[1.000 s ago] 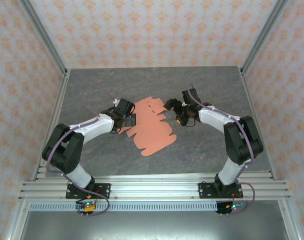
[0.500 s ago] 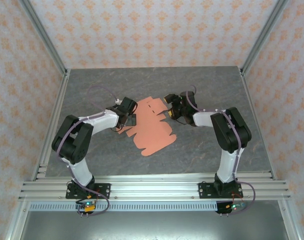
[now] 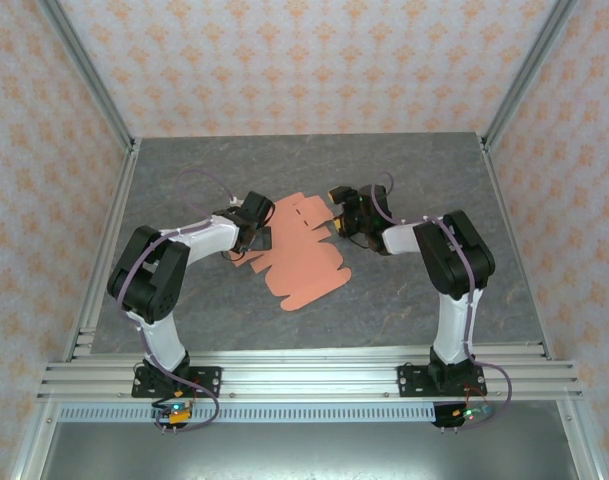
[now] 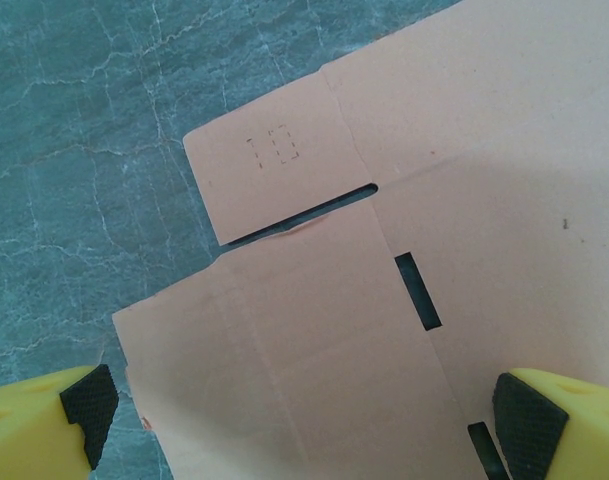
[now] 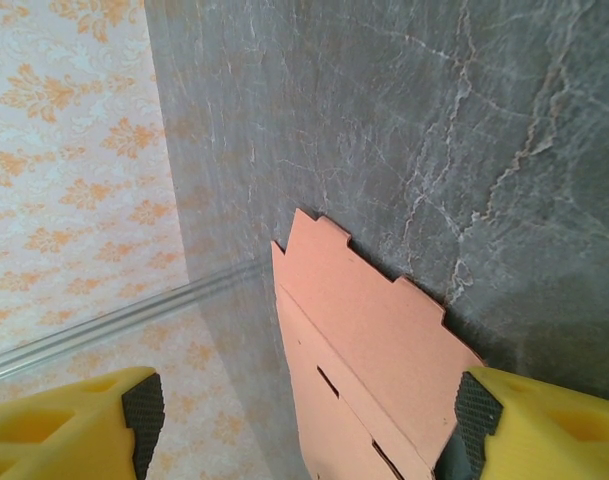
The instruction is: Fold the paper box
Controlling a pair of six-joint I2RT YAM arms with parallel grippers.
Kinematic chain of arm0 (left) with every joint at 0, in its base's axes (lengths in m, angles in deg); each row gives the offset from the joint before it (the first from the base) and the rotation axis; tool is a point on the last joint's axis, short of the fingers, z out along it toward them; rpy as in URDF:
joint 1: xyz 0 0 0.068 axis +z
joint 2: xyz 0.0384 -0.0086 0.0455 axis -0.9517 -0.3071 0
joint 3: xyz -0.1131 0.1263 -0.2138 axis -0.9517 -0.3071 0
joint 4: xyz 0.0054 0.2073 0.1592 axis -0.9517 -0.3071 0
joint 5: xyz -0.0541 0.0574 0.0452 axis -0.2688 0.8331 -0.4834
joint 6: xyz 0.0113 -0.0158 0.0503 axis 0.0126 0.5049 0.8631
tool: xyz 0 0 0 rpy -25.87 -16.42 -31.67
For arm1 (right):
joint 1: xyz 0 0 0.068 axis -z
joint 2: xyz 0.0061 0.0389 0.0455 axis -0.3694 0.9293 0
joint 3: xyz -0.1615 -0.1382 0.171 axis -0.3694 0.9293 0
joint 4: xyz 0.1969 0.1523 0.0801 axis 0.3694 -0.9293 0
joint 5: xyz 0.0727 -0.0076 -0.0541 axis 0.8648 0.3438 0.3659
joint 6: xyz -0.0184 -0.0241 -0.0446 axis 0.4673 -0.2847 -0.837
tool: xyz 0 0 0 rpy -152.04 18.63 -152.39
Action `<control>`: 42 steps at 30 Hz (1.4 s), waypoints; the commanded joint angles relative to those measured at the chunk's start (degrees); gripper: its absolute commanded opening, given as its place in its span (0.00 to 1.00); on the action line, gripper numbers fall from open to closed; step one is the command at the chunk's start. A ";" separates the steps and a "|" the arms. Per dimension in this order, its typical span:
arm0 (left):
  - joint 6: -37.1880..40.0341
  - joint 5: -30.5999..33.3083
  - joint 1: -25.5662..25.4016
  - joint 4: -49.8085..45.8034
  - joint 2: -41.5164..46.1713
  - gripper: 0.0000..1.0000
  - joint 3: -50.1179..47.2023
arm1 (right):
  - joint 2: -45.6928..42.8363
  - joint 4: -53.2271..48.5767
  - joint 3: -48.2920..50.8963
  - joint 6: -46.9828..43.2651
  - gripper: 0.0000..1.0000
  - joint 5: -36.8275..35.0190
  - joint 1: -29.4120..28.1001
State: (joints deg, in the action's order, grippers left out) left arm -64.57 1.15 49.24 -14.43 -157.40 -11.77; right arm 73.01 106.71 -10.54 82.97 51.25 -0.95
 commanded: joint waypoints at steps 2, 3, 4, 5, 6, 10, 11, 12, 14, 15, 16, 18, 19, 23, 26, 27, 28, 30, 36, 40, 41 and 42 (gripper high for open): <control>-0.67 0.39 0.29 -2.62 -0.87 1.00 1.39 | 0.84 -7.75 -2.44 1.15 0.79 -3.40 -2.91; -0.76 0.37 0.33 -2.85 -0.82 1.00 1.47 | 0.67 -10.86 -3.26 0.59 0.79 -4.70 -3.42; -0.94 0.40 0.32 -2.87 -0.82 1.00 1.47 | 0.46 -14.44 -4.27 -0.02 0.79 -6.18 -3.99; -1.01 0.48 0.35 -2.94 -0.82 1.00 1.42 | 0.35 -17.05 -4.79 -0.46 0.79 -7.38 -4.48; -1.04 0.57 0.30 -3.05 -0.87 1.00 1.41 | 0.18 -18.00 -5.10 -0.70 0.79 -8.40 -5.13; -1.28 0.51 0.37 -3.19 -0.73 1.00 1.27 | -0.48 -20.25 -5.94 -0.27 0.79 -10.98 -6.99; -1.28 0.47 0.38 -3.14 -0.78 1.00 1.24 | -0.56 -21.24 -6.40 -0.01 0.79 -11.06 -7.26; -1.37 0.41 0.42 -3.27 -0.78 1.00 1.31 | -0.78 -22.14 -6.71 0.30 0.79 -11.25 -7.59; -1.38 0.39 0.42 -3.32 -0.82 1.00 1.32 | -1.70 -23.60 -6.80 1.00 0.79 -12.05 -8.04; -1.44 0.34 0.37 -3.34 -0.87 1.00 1.32 | -2.42 -24.42 -6.67 1.20 0.79 -12.48 -8.33; -1.52 0.32 0.39 -3.42 -0.87 1.00 1.33 | -3.17 -24.99 -6.55 1.24 0.79 -12.79 -8.50; -1.72 0.31 0.42 -3.48 -0.76 1.00 1.19 | -4.62 -25.88 -6.27 1.27 0.79 -13.43 -8.66; -1.80 0.31 0.40 -3.50 -0.69 1.00 1.15 | -5.43 -26.26 -6.07 1.52 0.80 -13.48 -8.68; -2.16 -0.58 0.40 -3.40 -0.40 1.00 0.71 | -7.24 -26.00 -4.69 3.23 0.81 -12.52 -8.79; -2.34 -1.64 0.43 -3.40 -0.54 1.00 0.62 | -7.65 -24.28 -3.10 4.98 0.81 -12.16 -9.31; -2.42 -2.04 0.46 -3.40 -0.65 1.00 0.59 | -7.56 -23.90 -2.75 5.44 0.81 -12.23 -9.59; -2.47 -2.48 0.46 -3.40 -0.70 1.00 0.53 | -7.31 -23.49 -2.42 6.02 0.81 -12.23 -9.86; -2.60 -3.31 0.63 -3.34 -0.88 1.00 0.58 | -6.66 -21.80 -2.04 6.53 0.81 -12.09 -10.39; -3.21 -5.53 1.48 -2.62 -0.92 1.00 -0.17 | -4.57 -18.58 -2.69 6.66 0.82 -12.61 -11.47; -3.47 -6.26 1.78 -2.44 -0.91 1.00 -0.51 | -5.36 -18.61 -1.96 3.54 0.71 -17.22 -11.47; -3.46 -6.43 1.78 -2.45 -0.91 1.00 -0.52 | -5.71 -19.09 -1.87 2.87 0.70 -18.19 -11.49; -3.49 -6.46 1.86 -2.44 -0.96 1.00 -0.52 | -5.95 -19.50 -1.73 1.98 0.69 -19.25 -11.49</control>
State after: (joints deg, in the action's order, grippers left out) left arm -67.17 -4.69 50.55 -16.09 -157.59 -11.57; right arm 67.61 86.56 -12.95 87.32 36.91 -12.36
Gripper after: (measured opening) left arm 0.998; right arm 0.697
